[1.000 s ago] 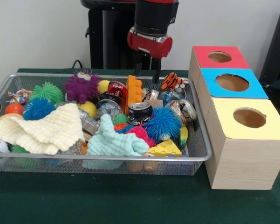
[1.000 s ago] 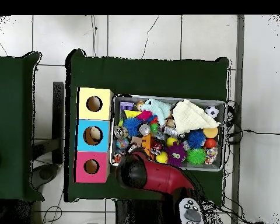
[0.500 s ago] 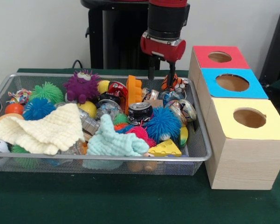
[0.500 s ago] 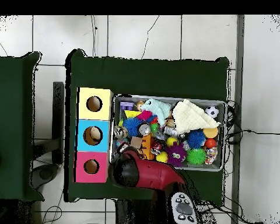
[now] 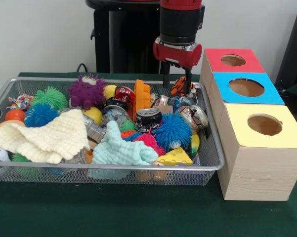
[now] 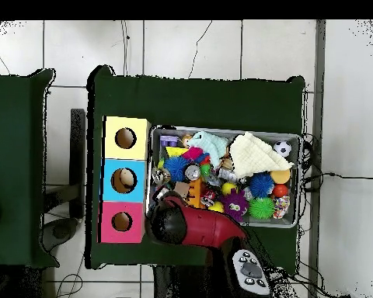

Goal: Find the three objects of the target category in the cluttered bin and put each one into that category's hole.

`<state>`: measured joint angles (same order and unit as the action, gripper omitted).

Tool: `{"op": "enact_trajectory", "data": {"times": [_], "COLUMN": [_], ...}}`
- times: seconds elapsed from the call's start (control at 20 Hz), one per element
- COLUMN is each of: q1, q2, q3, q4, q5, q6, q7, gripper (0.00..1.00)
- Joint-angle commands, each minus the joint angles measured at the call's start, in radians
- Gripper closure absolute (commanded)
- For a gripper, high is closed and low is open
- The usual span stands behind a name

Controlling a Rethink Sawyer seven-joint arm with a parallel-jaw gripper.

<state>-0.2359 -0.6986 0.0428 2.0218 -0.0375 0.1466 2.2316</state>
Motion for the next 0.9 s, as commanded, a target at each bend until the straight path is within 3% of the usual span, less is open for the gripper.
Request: {"op": "enact_trajectory", "data": {"times": [0.05,0.45,0.9], "q1": [-0.043,-0.068,-0.097], "q2": [0.058,0.142,0.084], "q3": [0.124,0.183,0.258], "q4": [0.008,-0.021,0.033], "q5": [-0.036,-0.082,-0.101], "q6": [-0.006,-0.017,0.096], "q7": [0.037,-0.008,-0.018], "gripper": [0.0,0.0,0.0]}}
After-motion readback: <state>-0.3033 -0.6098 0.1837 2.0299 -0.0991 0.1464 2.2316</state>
